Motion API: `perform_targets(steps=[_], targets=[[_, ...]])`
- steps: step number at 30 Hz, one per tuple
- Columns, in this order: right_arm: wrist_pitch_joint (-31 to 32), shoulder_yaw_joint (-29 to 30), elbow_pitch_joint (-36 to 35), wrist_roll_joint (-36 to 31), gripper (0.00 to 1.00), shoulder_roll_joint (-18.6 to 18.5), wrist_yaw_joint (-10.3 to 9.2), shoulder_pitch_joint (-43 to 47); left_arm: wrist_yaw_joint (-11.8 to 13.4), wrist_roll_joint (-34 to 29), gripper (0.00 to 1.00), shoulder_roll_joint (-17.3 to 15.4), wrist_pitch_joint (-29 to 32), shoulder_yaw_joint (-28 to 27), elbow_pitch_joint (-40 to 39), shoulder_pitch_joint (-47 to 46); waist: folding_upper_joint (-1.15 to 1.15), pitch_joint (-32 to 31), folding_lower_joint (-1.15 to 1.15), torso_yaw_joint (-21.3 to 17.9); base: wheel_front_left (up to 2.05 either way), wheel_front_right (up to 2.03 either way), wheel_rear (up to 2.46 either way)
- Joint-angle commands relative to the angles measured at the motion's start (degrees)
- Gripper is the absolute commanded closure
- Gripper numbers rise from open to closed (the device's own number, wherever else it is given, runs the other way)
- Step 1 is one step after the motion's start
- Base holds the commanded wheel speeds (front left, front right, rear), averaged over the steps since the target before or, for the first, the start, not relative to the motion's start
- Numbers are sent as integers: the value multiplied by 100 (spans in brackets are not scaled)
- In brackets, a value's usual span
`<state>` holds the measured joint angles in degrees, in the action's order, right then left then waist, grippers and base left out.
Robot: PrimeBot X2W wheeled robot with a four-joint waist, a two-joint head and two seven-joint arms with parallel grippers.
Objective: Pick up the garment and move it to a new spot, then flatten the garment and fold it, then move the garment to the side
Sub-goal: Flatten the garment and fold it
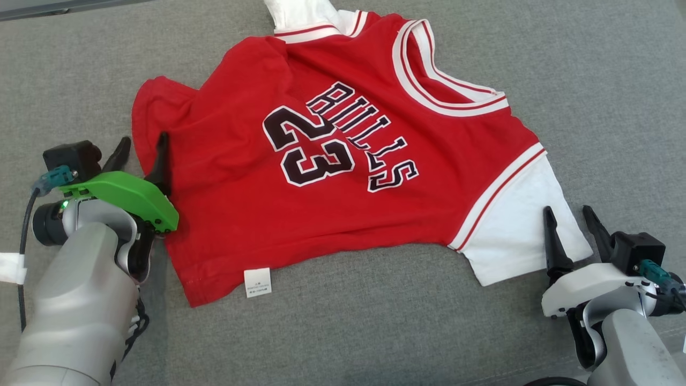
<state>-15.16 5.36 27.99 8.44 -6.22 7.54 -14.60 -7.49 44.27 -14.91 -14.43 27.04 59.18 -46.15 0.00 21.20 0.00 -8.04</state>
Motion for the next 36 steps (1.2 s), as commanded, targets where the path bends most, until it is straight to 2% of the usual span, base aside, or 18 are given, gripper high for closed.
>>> perform_targets(steps=[1, 8, 10, 13, 16, 17, 18, 21, 29, 36], targets=[[1, 7, -4, -18, 0, -6, -10, -45, 1, 3, 100, -39, 2, 48, 8, -96, 0, 49, 0, -59, 0, 0, 0], [2, 31, -6, 22, 0, 41, -10, -42, 1, -200, 100, -295, -87, 64, -221, -468, 0, 156, 0, -146, 0, 0, 0], [6, 21, -16, 28, 0, 68, -10, -80, 161, -412, 100, -449, -80, -174, -511, -599, 0, 215, 0, -169, 0, 0, 0], [6, -25, -39, 25, 0, 115, -9, -144, 548, -840, 100, -646, -77, -602, -1054, -618, 0, 293, 0, -225, 0, 0, 0], [6, -77, -19, 37, 0, 144, -9, -182, 707, -1134, 100, -654, -76, -896, -1259, -468, 0, 301, 0, -274, 0, 0, 0], [6, -106, -4, 16, 0, 154, -9, -188, 729, -1197, 64, -642, -77, -951, -1222, -428, 0, 288, 0, -289, 0, 0, 0], [6, -119, 17, 25, 0, 169, -10, -192, 738, -1261, 0, -622, -77, -1000, -1188, -410, 0, 264, 0, -299, 0, 0, 0], [6, -87, 48, 49, 0, 173, -10, -188, 760, -1373, 0, -480, -76, -1232, -1205, -255, 0, 162, 0, -286, 0, 0, 0], [1, 72, 110, 54, 0, 152, -9, 27, 580, -1648, 0, -24, -77, -1886, -1794, 658, 0, -266, 0, -43, 0, 0, 0], [0, 14, 230, 127, 0, 201, -9, 222, 207, -1826, 0, 657, -70, -2325, -2335, 1892, 0, -813, 0, 213, 0, 0, 0]])
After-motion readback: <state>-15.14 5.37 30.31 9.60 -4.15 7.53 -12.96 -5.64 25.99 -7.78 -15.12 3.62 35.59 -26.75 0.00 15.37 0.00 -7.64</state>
